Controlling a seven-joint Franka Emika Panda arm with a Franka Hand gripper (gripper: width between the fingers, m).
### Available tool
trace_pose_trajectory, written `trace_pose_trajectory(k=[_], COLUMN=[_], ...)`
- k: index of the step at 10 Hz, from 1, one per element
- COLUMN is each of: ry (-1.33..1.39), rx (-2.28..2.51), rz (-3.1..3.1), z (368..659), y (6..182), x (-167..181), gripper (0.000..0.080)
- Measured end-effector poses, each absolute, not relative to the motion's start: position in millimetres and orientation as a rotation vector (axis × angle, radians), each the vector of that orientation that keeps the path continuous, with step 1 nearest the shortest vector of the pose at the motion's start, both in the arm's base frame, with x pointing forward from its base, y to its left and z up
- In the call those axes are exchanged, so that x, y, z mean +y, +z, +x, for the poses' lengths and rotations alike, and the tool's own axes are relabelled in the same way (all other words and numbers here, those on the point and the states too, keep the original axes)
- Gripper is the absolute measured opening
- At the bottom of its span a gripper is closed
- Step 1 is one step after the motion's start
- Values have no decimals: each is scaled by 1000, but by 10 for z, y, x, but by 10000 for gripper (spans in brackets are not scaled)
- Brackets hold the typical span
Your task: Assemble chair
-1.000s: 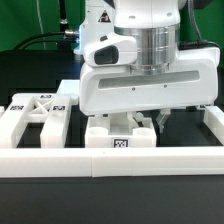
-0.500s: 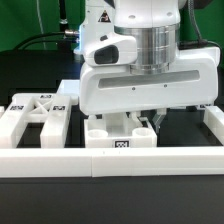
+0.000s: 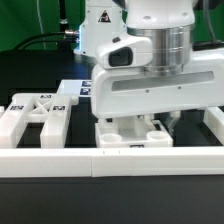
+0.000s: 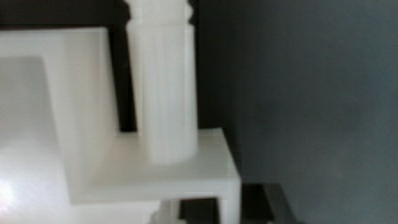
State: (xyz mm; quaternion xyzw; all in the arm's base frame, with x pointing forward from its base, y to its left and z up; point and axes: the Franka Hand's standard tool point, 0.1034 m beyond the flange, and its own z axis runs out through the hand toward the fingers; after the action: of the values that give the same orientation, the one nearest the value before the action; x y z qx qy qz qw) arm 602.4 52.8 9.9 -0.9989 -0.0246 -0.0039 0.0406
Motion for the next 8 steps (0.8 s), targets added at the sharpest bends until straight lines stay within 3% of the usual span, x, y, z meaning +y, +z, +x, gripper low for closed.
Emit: trace_pose_trajectory(k=[8], ry=[-1], rx=[0], rz=[-3059], z=[6146], y=[105], x=[1189], gripper=[32])
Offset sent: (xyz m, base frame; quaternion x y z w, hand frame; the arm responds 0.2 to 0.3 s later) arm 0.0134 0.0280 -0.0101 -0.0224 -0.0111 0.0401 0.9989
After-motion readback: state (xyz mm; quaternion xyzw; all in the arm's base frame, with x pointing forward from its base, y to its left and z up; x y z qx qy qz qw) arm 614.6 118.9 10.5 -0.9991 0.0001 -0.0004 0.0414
